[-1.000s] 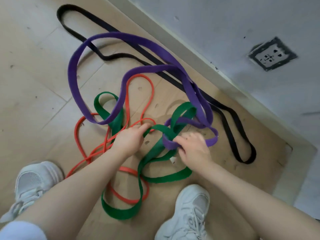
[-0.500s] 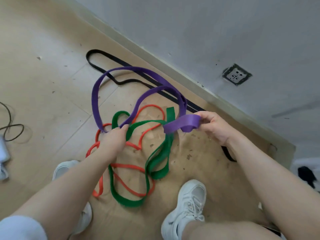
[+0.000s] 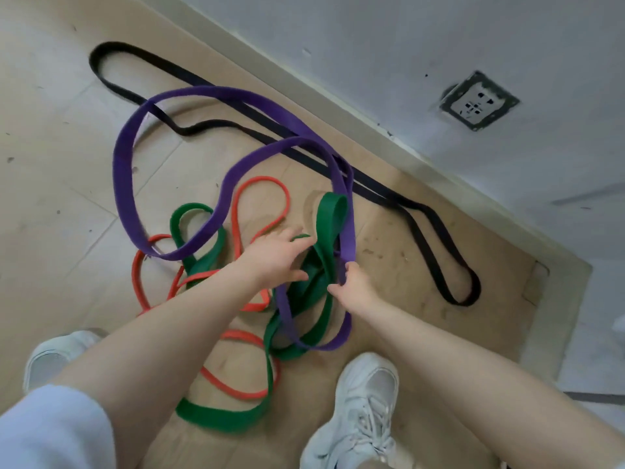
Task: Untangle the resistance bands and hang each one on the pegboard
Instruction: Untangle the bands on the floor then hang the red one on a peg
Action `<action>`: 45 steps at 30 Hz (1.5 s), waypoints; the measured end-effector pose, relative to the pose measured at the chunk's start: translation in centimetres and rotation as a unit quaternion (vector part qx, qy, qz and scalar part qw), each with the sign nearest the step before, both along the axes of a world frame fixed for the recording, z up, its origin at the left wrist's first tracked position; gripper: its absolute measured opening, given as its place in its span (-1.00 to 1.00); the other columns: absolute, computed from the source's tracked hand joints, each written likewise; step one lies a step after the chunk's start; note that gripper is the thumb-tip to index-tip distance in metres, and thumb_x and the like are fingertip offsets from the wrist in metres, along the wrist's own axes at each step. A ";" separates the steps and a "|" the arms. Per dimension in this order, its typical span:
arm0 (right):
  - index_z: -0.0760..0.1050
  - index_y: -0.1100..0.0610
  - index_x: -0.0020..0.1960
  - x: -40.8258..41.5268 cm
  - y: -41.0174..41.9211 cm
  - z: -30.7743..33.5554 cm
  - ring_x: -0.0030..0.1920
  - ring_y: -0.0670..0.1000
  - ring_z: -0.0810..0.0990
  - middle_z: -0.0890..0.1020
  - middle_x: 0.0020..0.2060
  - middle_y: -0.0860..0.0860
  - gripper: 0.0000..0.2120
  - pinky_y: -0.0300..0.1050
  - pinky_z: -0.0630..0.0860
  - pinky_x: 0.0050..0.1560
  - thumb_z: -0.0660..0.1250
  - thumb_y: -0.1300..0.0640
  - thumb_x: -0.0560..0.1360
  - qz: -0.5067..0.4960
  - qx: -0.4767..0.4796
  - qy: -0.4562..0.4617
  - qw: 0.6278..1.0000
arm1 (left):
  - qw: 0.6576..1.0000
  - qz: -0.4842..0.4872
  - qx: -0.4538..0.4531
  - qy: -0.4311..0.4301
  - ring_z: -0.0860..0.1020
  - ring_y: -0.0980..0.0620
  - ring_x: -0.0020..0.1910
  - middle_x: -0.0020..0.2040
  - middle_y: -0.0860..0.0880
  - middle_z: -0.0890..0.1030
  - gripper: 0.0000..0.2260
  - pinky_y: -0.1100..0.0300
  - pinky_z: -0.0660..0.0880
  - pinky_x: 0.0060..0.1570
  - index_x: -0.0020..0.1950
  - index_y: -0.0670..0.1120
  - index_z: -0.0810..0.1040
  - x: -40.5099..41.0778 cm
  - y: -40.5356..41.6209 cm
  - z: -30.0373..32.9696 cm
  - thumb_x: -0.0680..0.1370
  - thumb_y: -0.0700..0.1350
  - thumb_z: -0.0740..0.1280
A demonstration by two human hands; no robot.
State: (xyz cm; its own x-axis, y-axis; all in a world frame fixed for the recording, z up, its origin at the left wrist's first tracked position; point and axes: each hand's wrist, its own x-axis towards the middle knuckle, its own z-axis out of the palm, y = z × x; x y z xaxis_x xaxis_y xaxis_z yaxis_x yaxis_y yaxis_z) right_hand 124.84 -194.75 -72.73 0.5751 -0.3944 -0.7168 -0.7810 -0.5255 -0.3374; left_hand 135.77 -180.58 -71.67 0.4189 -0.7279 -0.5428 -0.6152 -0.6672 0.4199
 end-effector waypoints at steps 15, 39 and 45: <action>0.47 0.05 0.21 0.6 -2.3 -0.3 0.19 -0.08 0.49 0.55 0.13 -0.07 -0.74 -0.13 0.35 0.32 0.13 0.01 0.60 -0.066 0.242 -0.140 0.958 | 0.966 -0.016 -0.197 -0.165 0.62 -0.13 -0.11 -0.22 -0.05 0.64 -0.84 -0.04 0.58 -0.10 -0.02 0.00 0.52 3.4 2.6 0.4 0.49 -0.06 0.18; -0.08 0.00 0.53 6.2 5.5 -1.0 0.51 0.09 0.04 -0.01 0.54 0.03 -0.38 0.08 0.15 0.44 0.14 0.20 0.59 0.444 -0.084 -0.053 0.891 | 0.932 0.158 0.326 0.031 0.55 -0.07 0.11 0.09 -0.04 0.57 -0.79 0.17 0.45 -0.05 0.11 -0.09 0.53 -4.2 16.5 4.2 0.59 -0.08 0.15; 0.28 0.01 0.39 4.3 4.7 -3.2 0.17 0.18 0.47 0.47 0.14 0.14 -0.59 0.01 0.38 -0.02 0.04 0.24 0.57 0.456 -0.005 -0.016 0.890 | 0.992 0.112 0.026 -0.056 0.51 -0.08 0.09 0.10 -0.03 0.48 -0.75 0.06 0.49 -0.08 0.23 -0.07 0.41 -0.9 10.0 2.0 0.59 -0.04 0.13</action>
